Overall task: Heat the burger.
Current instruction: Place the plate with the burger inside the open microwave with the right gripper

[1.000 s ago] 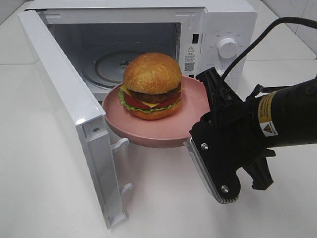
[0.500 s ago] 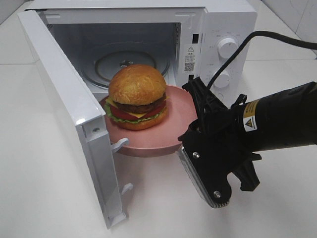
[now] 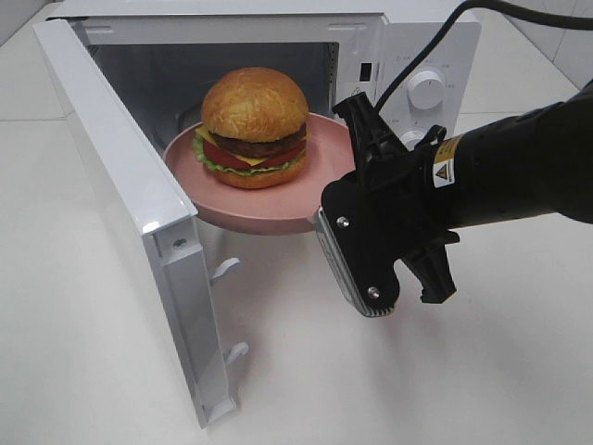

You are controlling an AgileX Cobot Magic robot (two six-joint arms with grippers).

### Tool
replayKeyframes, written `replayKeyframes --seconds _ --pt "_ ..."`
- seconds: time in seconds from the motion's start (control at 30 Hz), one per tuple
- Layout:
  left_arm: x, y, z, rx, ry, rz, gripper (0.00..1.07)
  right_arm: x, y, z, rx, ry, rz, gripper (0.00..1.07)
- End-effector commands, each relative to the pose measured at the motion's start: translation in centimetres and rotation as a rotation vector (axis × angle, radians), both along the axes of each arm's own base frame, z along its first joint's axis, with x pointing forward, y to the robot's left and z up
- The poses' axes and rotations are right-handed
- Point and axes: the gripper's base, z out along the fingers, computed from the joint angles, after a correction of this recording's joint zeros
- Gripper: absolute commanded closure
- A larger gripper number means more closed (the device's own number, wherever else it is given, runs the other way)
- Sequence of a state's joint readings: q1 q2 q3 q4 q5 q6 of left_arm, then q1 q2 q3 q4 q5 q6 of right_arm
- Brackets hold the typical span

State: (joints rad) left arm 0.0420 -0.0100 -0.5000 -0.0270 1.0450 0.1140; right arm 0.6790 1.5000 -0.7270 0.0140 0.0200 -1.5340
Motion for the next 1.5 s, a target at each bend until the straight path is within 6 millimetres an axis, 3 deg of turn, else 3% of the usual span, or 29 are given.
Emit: replayKeyframes --seconds 0.03,0.5,0.77,1.1,1.5 --pt "-0.2 0.0 0.0 -0.003 -0.021 -0.002 0.07 1.4 1.0 0.6 0.048 -0.049 -0.01 0.99" --pt "-0.2 0.0 0.0 -0.003 -0.021 -0.002 0.07 4.4 3.4 -0.3 0.027 0.012 -0.029 1.01" --pt "-0.2 0.0 0.0 -0.003 -0.021 -0.002 0.07 5.7 4.4 0.4 0.023 0.033 -0.037 1.07" --pt "-0.2 0.0 0.0 -0.003 -0.021 -0.002 0.07 7.1 4.0 1.7 0.081 0.015 -0.104 1.07" --pt "-0.2 0.0 0.0 -0.001 -0.021 0.0 0.07 8.7 5.1 0.3 0.095 0.001 -0.11 1.07"
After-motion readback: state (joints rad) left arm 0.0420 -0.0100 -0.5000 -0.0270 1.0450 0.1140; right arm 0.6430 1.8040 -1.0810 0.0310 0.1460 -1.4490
